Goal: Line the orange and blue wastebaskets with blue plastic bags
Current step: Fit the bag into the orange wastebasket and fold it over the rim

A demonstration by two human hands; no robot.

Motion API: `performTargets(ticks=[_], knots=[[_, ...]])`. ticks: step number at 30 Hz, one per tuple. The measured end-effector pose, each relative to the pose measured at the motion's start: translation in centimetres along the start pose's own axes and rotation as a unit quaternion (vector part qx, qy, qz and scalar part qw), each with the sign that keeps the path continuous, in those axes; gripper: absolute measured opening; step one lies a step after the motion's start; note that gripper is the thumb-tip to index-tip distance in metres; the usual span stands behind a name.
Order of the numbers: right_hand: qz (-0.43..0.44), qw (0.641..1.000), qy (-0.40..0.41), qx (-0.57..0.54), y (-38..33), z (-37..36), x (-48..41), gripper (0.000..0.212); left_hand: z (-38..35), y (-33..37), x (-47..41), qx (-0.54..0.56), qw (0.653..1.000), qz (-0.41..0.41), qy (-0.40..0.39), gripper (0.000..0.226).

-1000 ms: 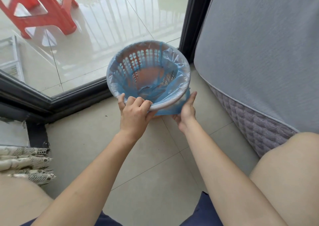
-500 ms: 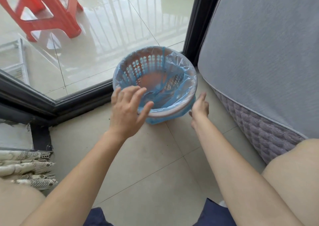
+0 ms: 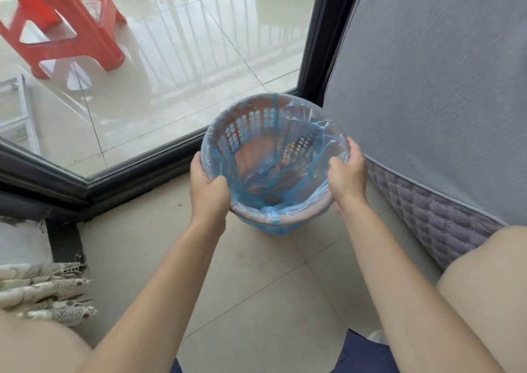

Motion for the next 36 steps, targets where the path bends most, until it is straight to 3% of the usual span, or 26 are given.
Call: performTargets(ticks=[6, 8, 11, 12, 14, 15, 16, 18, 20, 21, 23, 24, 26, 27, 28, 31, 34, 36], knots=[[-0.011, 0.994, -0.069, 0.086, 0.1, 2.3, -0.2, 0.074, -0.5, -3.2, 5.5, -0.021, 0.999, 0.04, 0.0, 0.074], [0.023, 0.979, -0.082, 0.184, -1.3, 2.4, 0.1, 0.078, 0.2, -2.4, 5.4, -0.088, 0.996, 0.015, 0.02, 0.07], [0.213, 0.919, -0.031, 0.33, -6.0, 2.3, 1.8, 0.066, 1.4, 1.2, 4.4, -0.265, 0.947, -0.172, 0.06, 0.065], [0.273, 0.904, -0.032, 0.326, -7.6, 1.6, 2.5, 0.051, 0.9, 2.6, 3.9, -0.291, 0.922, -0.255, 0.034, 0.055], [0.343, 0.871, -0.132, 0.325, -8.9, -1.4, 3.1, 0.029, -1.3, 4.0, 2.5, -0.352, 0.859, -0.364, -0.081, 0.035], [0.353, 0.831, -0.215, 0.372, -8.5, -3.6, 3.1, 0.026, -3.0, 4.0, 1.7, -0.397, 0.817, -0.386, -0.163, 0.033], [0.353, 0.762, -0.297, 0.455, -7.4, -5.7, 3.1, 0.026, -4.7, 3.3, 0.9, -0.463, 0.758, -0.385, -0.25, 0.036], [0.347, 0.57, -0.397, 0.631, -4.0, -8.8, 3.0, 0.026, -7.2, 0.8, -0.5, -0.632, 0.594, -0.33, -0.374, 0.039], [0.348, 0.41, -0.417, 0.733, 0.1, -10.3, 2.2, 0.029, -7.7, -1.3, -1.6, -0.758, 0.434, -0.265, -0.408, 0.035], [0.339, 0.349, -0.421, 0.765, 2.4, -10.9, 1.6, 0.035, -7.6, -1.7, -1.9, -0.793, 0.387, -0.237, -0.407, 0.035], [0.316, 0.255, -0.412, 0.816, 5.0, -11.8, -0.1, 0.047, -7.2, -2.1, -2.0, -0.833, 0.328, -0.195, -0.402, 0.034], [0.311, 0.243, -0.4, 0.827, 5.3, -11.9, -1.0, 0.053, -7.1, -2.3, -1.8, -0.843, 0.309, -0.181, -0.402, 0.036], [0.274, 0.267, -0.403, 0.831, 4.0, -11.5, -1.4, 0.055, -7.1, -2.7, -1.4, -0.855, 0.279, -0.163, -0.404, 0.041], [0.26, 0.313, -0.423, 0.81, 3.7, -11.6, -1.6, 0.052, -7.2, -2.9, -1.3, -0.86, 0.268, -0.159, -0.405, 0.042], [0.244, 0.307, -0.442, 0.807, 3.8, -11.4, -1.7, 0.05, -7.1, -3.1, -1.2, -0.862, 0.261, -0.152, -0.406, 0.043], [0.249, 0.234, -0.412, 0.845, 4.7, -10.6, -1.6, 0.058, -7.2, -3.3, -0.8, -0.868, 0.247, -0.137, -0.408, 0.042], [0.211, 0.374, -0.417, 0.801, 3.3, -9.5, 0.4, 0.053, -9.3, -2.2, -1.4, -0.844, 0.278, -0.244, -0.388, 0.031], [0.223, 0.41, -0.462, 0.754, 2.2, -8.8, 1.9, 0.039, -11.1, -2.1, -2.2, -0.816, 0.287, -0.314, -0.391, 0.028]])
Point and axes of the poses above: each hand's wrist, its own x-axis away from the middle knuckle, its own z-axis out of the back of the hand, y = z × x, the point moved 5 cm from there along -x, towards the middle knuckle, and after that the axes turned 1 degree about -y, right-handed, at the moved point
